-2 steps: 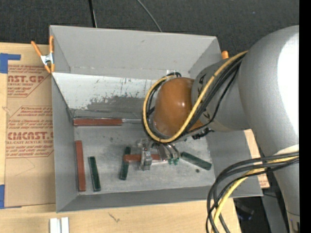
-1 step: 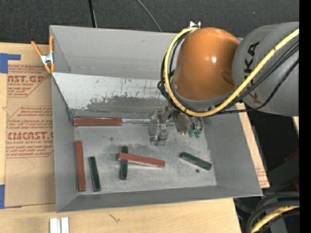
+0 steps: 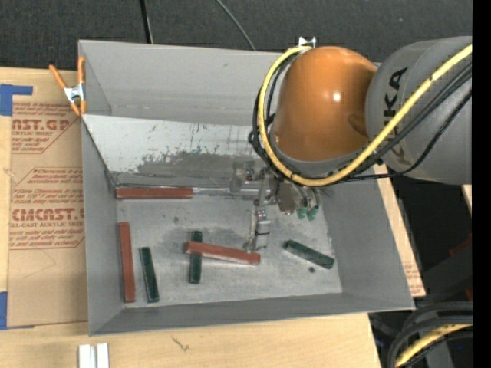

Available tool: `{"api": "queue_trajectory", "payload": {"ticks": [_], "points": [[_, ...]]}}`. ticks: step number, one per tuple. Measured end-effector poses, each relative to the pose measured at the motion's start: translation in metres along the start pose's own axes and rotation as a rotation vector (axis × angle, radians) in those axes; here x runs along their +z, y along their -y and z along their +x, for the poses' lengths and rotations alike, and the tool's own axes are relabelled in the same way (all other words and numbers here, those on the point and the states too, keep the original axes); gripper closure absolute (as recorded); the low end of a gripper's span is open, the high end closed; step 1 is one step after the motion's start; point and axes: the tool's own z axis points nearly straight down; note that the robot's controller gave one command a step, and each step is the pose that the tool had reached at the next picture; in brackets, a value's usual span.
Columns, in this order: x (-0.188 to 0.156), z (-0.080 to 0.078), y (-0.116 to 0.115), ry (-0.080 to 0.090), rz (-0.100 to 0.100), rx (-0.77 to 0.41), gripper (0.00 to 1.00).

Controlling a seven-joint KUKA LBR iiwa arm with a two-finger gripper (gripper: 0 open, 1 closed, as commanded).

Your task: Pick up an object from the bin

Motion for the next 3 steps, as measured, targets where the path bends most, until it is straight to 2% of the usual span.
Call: {"api": "queue_trajectory", "payload": {"ticks": [1,2,3], "points": [[0.0,0.0,0.0,0.0,0.0,0.0,0.0],[0.04,0.012,0.008,0.007,0.0,-0.047,0.0],[0.176,-0.019,0.053,-0.003,0.0,-0.288,1.0]]}}
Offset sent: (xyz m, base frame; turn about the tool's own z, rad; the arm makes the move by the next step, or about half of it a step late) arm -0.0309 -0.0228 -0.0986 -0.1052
